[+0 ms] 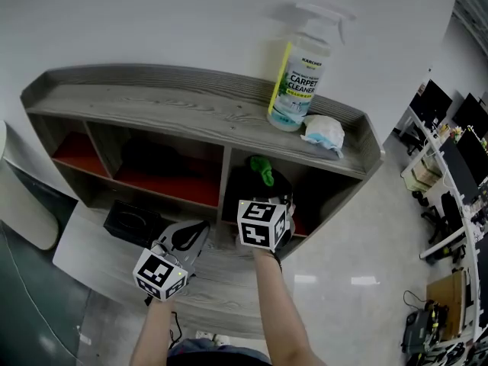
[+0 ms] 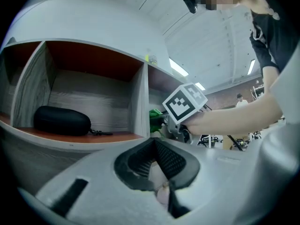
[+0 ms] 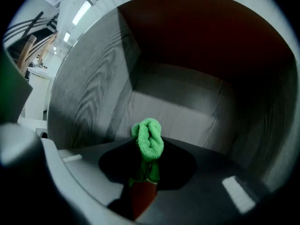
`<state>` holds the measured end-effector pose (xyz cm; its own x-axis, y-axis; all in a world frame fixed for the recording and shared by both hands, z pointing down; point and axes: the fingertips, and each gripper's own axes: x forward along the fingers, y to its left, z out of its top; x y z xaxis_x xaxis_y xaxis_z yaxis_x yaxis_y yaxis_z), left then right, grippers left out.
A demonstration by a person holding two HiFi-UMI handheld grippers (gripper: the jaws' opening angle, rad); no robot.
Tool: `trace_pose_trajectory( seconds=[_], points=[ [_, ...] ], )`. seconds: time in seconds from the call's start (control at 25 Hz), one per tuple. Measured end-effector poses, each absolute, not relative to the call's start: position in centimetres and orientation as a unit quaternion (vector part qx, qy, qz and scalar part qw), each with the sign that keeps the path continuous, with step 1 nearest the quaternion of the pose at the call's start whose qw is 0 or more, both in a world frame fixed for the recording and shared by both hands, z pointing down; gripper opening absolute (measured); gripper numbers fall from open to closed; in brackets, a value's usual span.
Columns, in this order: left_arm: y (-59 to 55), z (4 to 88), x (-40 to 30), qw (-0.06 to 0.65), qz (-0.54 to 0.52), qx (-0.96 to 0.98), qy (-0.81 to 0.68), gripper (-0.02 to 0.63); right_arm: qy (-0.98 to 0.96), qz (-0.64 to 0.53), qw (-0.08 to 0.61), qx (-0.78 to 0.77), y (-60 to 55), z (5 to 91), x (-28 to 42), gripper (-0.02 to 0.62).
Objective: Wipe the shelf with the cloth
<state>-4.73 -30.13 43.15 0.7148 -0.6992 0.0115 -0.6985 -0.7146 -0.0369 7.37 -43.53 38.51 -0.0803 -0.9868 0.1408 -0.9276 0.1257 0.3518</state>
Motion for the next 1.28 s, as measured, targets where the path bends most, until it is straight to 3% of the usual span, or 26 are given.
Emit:
trace_pose_trajectory(
  seconds=[0.48,0.76,1.04,1.28],
  points=[
    [-30.3,43.4,-2.6,0.009,-0.008,-0.935,0.355,-0.002,-0.656,-0.069,0.129,0.741,-42.1,36.5,16.8,0.100],
    [-30.1,43.2,-3.1,0.011,-0.008,-0.932,0.361,-0.002,-0.683,-0.065,0.119,0.718,-41.3,36.2,13.8,0.100],
    [-30.0,43.2,-3.9,0.009,-0.005,-0.929,0.370,-0.002,-0.749,-0.061,0.195,0.631,-42.7,39.9,5.7,0.100],
    [-29.9,43.3,-4.4,0.006,-0.005,-0.928,0.373,-0.002,-0.723,-0.039,0.223,0.653,-43.9,41.3,8.3,0.100]
  ],
)
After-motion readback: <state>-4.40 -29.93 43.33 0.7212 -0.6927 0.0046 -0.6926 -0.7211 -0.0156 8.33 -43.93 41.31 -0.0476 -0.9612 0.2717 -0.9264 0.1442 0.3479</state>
